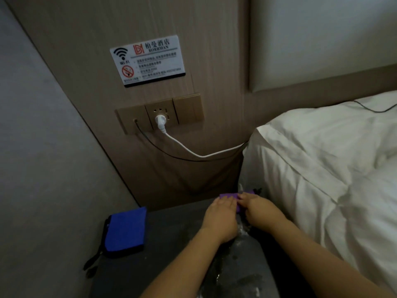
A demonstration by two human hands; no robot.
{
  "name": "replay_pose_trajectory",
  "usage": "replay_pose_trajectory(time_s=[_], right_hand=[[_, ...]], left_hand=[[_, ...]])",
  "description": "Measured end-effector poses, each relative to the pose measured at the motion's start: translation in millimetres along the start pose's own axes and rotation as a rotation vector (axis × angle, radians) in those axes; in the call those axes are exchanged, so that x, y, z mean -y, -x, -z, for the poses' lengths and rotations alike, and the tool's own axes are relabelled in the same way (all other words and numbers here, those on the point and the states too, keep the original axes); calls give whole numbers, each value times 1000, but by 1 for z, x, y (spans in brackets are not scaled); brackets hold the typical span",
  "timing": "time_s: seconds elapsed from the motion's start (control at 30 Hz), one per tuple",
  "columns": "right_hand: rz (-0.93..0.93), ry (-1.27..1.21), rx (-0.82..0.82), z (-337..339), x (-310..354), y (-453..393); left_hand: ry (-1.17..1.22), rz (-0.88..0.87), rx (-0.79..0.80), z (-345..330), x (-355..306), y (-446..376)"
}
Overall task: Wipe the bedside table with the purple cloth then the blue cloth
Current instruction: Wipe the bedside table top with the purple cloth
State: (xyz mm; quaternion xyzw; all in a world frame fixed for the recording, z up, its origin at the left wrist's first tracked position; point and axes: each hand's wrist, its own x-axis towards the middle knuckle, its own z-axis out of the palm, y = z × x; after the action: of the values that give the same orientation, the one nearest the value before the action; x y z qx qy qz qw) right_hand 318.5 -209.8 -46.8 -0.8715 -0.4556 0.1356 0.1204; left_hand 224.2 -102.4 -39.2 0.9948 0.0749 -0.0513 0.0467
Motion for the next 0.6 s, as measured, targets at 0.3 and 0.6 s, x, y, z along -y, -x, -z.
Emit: replay_pose_trajectory(time_s=[0.3,0.6], right_hand=[[-52,51,-58,-8,-11,16],[-82,89,21,-4,-5,24]], left_hand=[[-8,-17,149,-16,-15,-5],[15,-13,160,-15,-24,3]])
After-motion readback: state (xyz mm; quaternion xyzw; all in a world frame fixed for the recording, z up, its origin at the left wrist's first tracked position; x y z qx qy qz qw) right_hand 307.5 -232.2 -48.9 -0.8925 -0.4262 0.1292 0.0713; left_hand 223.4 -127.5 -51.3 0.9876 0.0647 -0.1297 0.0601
